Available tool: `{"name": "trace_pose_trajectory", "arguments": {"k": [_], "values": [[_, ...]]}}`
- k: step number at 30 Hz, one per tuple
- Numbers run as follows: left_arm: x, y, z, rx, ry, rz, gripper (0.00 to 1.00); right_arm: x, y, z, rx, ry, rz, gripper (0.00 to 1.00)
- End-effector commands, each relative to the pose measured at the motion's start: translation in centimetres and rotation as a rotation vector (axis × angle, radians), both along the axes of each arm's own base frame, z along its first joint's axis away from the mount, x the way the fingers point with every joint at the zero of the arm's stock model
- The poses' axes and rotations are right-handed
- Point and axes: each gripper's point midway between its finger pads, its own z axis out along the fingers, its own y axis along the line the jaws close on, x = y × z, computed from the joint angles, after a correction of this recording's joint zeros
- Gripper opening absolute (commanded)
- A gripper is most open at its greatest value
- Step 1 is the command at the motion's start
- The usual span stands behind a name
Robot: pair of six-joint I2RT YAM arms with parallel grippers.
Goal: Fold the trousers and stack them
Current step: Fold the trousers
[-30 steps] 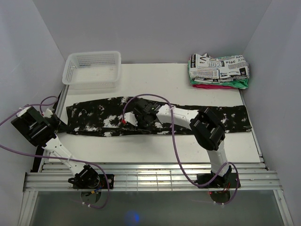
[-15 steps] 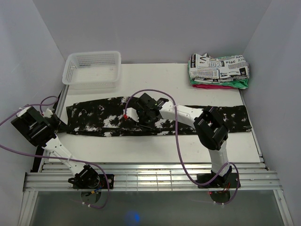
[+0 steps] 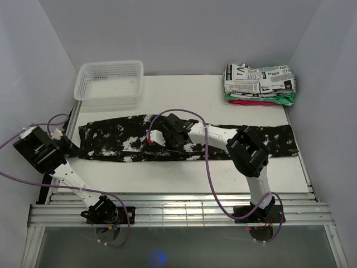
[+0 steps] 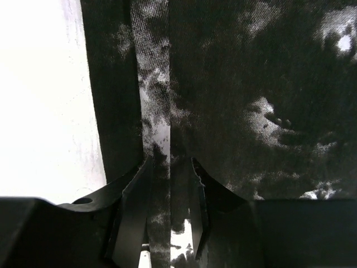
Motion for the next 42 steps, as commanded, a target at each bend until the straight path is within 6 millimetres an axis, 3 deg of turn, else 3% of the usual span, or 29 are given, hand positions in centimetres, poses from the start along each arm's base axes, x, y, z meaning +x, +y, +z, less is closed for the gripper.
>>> {"name": "trace_pose_trajectory", "arguments": {"k": [1,5,10,16,17,20,28,30,36,40,42], "values": [[0.9,3.0,-3.4,0.180,-0.032,-0.066,0.00,-0.5,0.3,-1.1,-0.007,-0.005,0.028,0.39],[0.8,2.9,-3.5,0.177,-0.027,-0.067,0.00,-1.7,0.5,-1.2,-0.006,0.002,0.052,0.46],[0.7,2.9,-3.5,0.177,-0.027,-0.069,0.00,-2.0,0.6,-1.0,0.003,-0.007,0.061,0.44],[0.6,2.7,-3.7,0.170,-0.023,-0.068,0.00,-0.5,0.5,-1.8,-0.027,-0.075,0.027,0.26],[0.6,2.7,-3.6,0.171,-0.024,-0.068,0.00,-0.2,0.4,-2.0,-0.036,-0.082,0.022,0.19],[0.6,2.8,-3.6,0.173,-0.023,-0.067,0.00,0.4,0.3,-2.0,-0.049,-0.106,0.012,0.08],[0.5,2.8,-3.5,0.176,-0.024,-0.074,0.00,-0.5,-0.2,1.8,-0.016,-0.103,0.019,0.08],[0.6,2.7,-3.5,0.171,-0.026,-0.071,0.00,-0.8,-0.2,1.9,-0.015,-0.086,0.029,0.08],[0.6,2.7,-3.6,0.165,-0.025,-0.067,0.00,-1.2,-0.7,-0.6,-0.073,-0.043,0.044,0.08],[0.6,2.9,-3.5,0.178,-0.025,-0.073,0.00,-1.2,-0.4,-0.5,-0.063,-0.028,0.040,0.08],[0.6,3.0,-3.4,0.182,-0.024,-0.074,0.00,-0.8,-0.2,0.0,-0.056,-0.037,0.022,0.17]]}}
